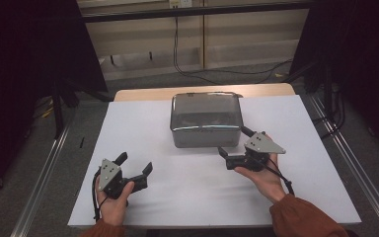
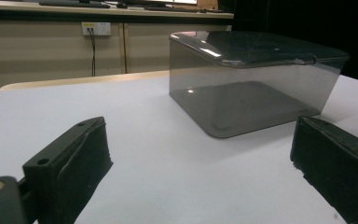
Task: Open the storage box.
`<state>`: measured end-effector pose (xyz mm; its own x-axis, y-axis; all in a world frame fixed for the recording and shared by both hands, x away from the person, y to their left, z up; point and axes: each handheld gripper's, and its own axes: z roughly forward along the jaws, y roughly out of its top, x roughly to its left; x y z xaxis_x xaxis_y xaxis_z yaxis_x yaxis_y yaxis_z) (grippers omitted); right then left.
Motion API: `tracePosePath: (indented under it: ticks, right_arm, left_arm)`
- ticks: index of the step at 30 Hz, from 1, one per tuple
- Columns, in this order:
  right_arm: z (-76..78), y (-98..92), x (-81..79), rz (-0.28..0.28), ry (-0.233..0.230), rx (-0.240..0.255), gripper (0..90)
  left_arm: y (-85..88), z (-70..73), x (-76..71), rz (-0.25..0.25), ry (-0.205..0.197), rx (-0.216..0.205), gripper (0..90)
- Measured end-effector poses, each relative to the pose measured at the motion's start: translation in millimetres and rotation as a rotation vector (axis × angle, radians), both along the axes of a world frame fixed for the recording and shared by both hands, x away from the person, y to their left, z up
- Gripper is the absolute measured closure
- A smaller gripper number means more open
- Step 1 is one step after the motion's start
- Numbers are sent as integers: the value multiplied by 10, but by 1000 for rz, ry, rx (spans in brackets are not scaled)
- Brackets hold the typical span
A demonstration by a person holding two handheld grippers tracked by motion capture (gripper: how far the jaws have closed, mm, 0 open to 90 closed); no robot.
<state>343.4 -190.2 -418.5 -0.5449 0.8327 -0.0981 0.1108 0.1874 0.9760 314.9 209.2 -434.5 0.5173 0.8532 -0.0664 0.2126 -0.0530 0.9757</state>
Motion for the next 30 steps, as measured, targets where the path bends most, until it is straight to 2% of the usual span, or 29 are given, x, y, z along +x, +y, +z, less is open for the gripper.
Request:
tracePosePath:
  ticks: [1,4,5,8,10,11,12,13,14,15,16,20,21,23,30]
  right_arm:
    - [23,30,11,8,-33,-57,38]
    - [44,49,33,14,-26,-46,30]
    - [48,59,43,12,-31,-56,31]
    - [63,111,86,14,-47,-91,40]
    - [70,150,109,12,-66,-129,40]
    - [77,188,132,2,-61,-154,39]
    - [77,188,132,2,-61,-154,39]
    - [87,225,144,4,-79,-183,40]
    - [87,225,144,4,-79,-183,40]
    - [98,263,150,7,-103,-213,51]
    - [98,263,150,7,-103,-213,51]
    - [73,331,173,26,-156,-330,83]
    - [56,356,185,34,-179,-380,88]
    - [48,370,188,41,-181,-395,93]
    - [33,489,195,74,-245,-534,134]
  left_arm:
    - [1,0,1,0,-1,8,44]
    - [9,-2,11,3,1,10,44]
    - [5,-4,16,4,2,11,43]
    - [4,3,15,1,-7,8,44]
    - [1,15,6,2,-20,22,44]
    - [2,15,8,1,-21,26,44]
    - [2,13,12,2,-18,24,44]
    - [5,8,18,3,-13,27,44]
    - [6,4,22,8,-9,31,44]
    - [9,2,23,11,-7,34,44]
    - [13,3,23,9,-5,33,44]
    - [13,4,24,11,-8,33,44]
    - [11,2,25,11,-5,36,44]
    - [4,-5,33,4,-3,35,44]
    - [1,-10,40,4,-2,45,44]
